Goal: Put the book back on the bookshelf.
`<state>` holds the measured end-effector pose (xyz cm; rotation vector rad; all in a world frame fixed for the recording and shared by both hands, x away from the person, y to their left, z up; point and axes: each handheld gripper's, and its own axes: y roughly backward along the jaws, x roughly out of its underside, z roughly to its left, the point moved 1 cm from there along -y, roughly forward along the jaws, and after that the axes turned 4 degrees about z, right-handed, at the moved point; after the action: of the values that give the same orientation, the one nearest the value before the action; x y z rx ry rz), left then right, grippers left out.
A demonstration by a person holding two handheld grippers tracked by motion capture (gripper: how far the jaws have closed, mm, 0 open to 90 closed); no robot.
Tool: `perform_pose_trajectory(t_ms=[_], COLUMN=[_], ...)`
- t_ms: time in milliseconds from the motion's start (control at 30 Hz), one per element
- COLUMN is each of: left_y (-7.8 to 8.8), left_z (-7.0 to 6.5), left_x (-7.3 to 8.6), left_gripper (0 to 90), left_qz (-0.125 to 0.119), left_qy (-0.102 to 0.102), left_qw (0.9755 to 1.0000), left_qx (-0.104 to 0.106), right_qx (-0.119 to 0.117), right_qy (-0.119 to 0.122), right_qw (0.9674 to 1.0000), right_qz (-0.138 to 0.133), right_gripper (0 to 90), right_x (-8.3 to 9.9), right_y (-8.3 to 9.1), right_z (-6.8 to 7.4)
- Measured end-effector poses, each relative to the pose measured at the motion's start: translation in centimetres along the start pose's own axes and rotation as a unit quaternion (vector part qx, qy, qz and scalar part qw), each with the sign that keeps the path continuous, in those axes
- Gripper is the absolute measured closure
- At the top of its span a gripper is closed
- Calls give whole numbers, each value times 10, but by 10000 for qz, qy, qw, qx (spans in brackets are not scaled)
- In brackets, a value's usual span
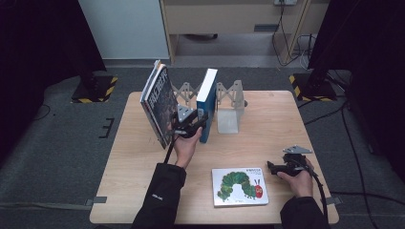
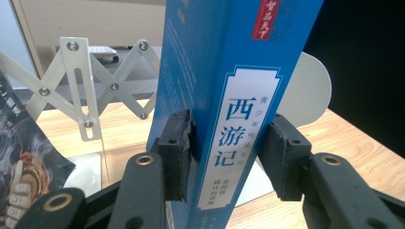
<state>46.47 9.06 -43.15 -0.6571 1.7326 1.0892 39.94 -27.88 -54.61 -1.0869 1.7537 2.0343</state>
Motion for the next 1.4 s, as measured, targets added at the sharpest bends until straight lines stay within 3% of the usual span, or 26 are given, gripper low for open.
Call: perform_pose_trajectory(t_ms=[533,700,833,1200,1400], left_y=[-22,-22,-20,-24,-23], left_z=[-7,-8,-13,-19,-17], left_x=[-10,-7,-5,-13,-10], left_gripper=[560,543,530,531,524], left_qz=[-42,-37,3,162,78], left_qy=[160,16,-124,-174,-164], left_qw=[9999,9999,9998,9997,9998], left_qx=[-19,144,156,42,93], right_qx=[-8,-9,-9,-10,-11], right_qy=[1,0,2,2,1], right_qw=[10000,10000,10000,10000,10000], right_qz=[1,1,1,3,3], right_gripper=[60,60,60,60,60], right_x=[0,0,0,0,0], right_y=[0,0,0,0,0], right_z=[0,0,0,0,0])
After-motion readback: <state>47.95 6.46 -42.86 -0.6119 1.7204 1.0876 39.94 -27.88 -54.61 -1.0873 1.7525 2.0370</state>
